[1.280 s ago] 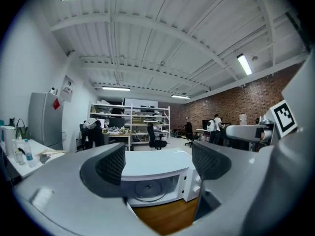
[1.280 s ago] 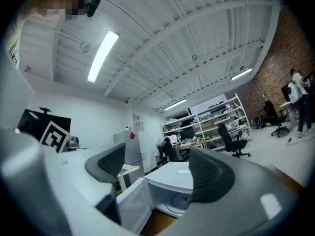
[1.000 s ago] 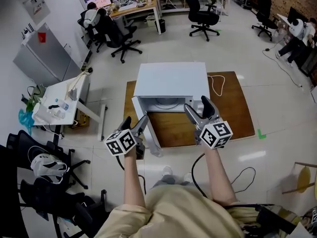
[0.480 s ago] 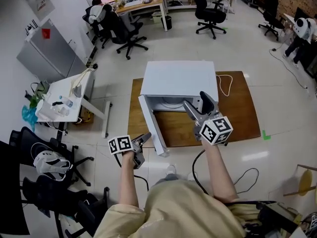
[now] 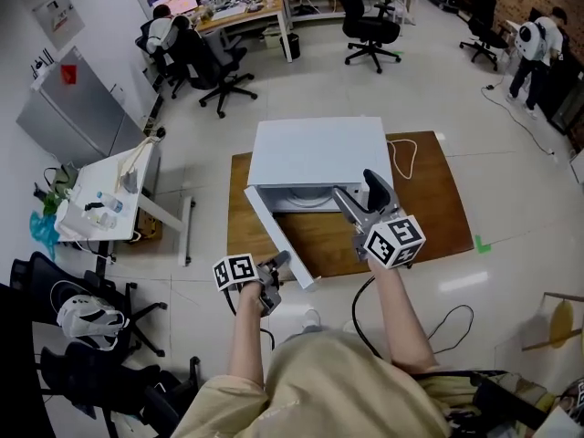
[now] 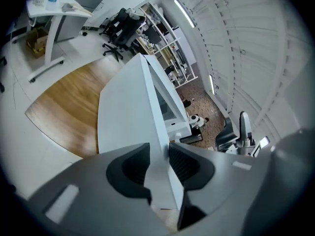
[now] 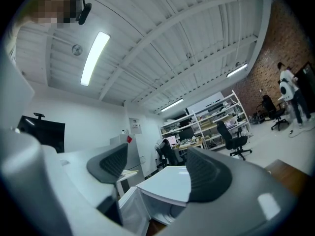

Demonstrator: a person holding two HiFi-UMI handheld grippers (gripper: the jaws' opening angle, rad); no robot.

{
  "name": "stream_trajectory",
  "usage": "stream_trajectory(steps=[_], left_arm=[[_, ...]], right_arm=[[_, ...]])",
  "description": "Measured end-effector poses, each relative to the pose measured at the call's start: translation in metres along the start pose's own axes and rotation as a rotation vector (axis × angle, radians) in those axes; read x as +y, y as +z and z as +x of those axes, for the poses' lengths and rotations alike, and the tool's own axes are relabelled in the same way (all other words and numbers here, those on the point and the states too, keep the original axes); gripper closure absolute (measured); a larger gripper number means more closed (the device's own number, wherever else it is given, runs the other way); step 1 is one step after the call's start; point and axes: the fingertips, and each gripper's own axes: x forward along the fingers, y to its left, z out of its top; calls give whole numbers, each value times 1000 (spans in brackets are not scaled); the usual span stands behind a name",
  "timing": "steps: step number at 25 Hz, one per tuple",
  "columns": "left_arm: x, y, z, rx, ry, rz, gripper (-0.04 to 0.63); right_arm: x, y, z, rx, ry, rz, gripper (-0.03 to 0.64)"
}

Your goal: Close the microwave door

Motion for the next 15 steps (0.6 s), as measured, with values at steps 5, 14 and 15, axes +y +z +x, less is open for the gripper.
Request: stream_trajectory(steps=[5,14,15], left_arm=[[-7,11,37,-52,-42,-74,469],[-13,73,109,-92,-112,-202,477],[-10,86,118,-115,-122,-222,479]], right_arm=[[-9,-1,1,-1,-54,-11,253],[-31,13,3,-17,-187,-49,256],[-31,15,3,-19,-203,-55,258]])
